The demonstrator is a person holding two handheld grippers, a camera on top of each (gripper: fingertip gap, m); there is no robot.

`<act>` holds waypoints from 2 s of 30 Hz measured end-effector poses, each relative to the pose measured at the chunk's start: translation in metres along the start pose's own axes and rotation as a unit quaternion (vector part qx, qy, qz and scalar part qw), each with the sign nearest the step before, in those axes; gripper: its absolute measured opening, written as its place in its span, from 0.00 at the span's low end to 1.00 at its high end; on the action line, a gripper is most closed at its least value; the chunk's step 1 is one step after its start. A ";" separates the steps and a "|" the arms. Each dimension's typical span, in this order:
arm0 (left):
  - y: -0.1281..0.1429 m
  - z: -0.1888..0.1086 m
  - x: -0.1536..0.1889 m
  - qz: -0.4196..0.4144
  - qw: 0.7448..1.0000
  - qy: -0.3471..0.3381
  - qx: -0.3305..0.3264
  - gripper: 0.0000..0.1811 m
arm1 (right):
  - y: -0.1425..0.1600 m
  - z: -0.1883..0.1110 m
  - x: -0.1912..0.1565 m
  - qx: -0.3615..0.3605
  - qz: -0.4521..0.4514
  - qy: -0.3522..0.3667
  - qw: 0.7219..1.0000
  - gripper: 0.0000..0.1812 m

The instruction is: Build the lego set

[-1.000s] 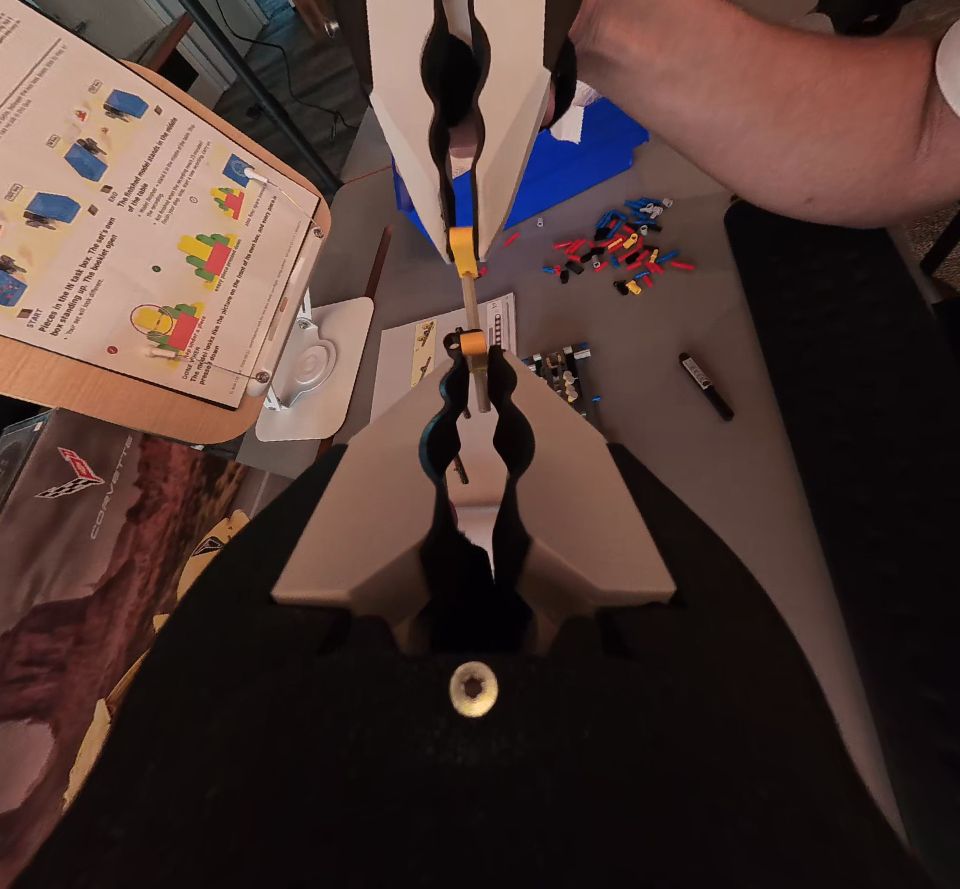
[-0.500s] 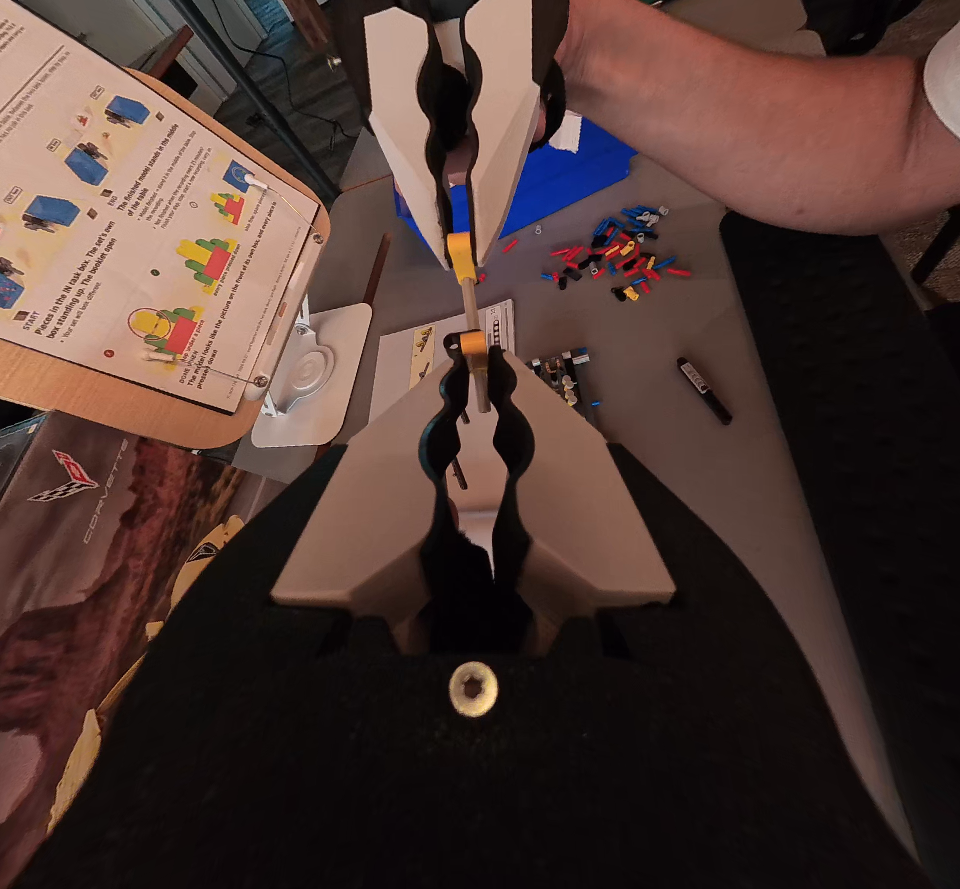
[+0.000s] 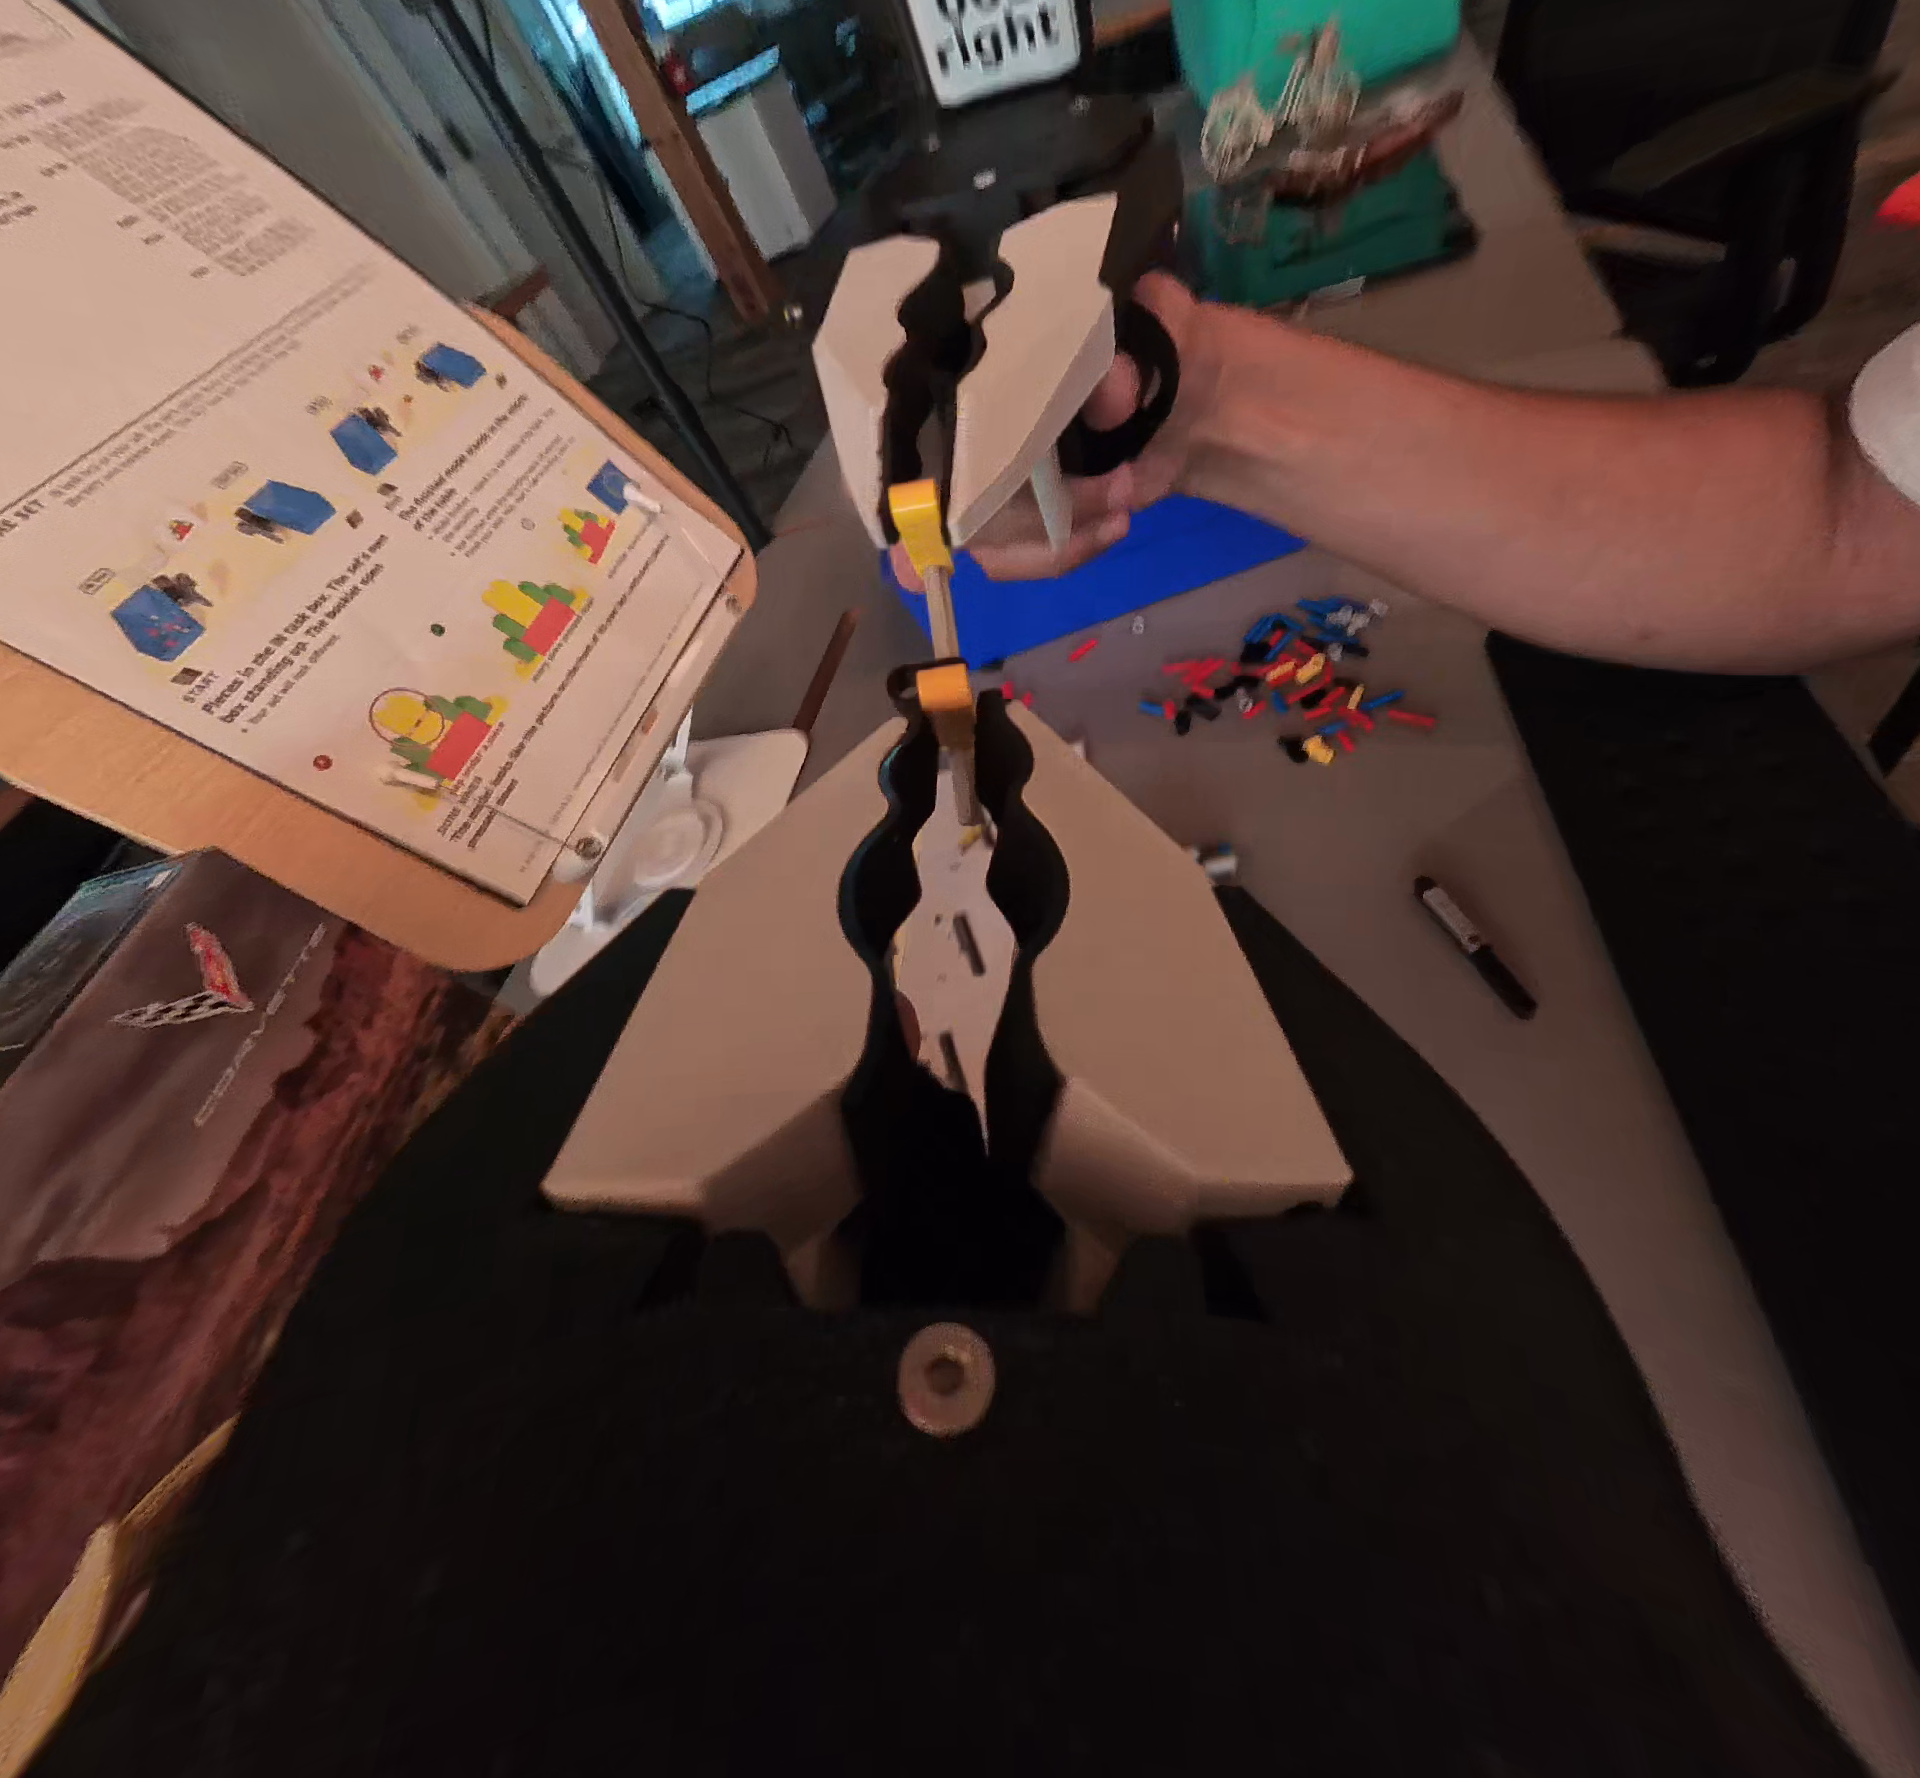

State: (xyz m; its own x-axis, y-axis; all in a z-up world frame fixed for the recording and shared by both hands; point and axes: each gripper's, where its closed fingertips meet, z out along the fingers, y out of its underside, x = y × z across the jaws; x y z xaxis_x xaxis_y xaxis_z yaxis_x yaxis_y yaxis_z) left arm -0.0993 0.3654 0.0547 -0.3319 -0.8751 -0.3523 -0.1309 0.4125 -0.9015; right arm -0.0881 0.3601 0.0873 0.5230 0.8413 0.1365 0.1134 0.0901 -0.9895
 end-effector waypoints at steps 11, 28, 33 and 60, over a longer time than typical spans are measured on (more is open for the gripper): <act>-0.018 0.009 -0.014 -0.110 0.979 0.035 0.169 0.03 | -0.019 -0.004 0.024 0.001 -0.029 0.123 0.992 0.17; -0.028 0.021 -0.041 -0.373 0.892 0.061 0.248 0.03 | 0.006 0.000 0.053 -0.273 -0.307 0.380 0.829 0.46; -0.029 0.026 -0.036 -0.372 0.893 0.068 0.246 0.04 | 0.001 -0.004 0.058 -0.255 -0.297 0.398 0.829 0.40; -0.013 0.036 -0.045 -0.353 0.914 -0.004 0.200 0.03 | 0.014 -0.001 0.070 -0.287 -0.343 0.415 0.792 0.35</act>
State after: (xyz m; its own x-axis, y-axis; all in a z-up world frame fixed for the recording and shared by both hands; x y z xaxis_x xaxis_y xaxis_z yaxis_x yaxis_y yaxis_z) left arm -0.0494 0.3900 0.0733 -0.2885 -0.8900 0.3530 0.0426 -0.3802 -0.9239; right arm -0.0495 0.4198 0.0829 0.5205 0.0366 0.8531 0.8523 -0.0832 -0.5165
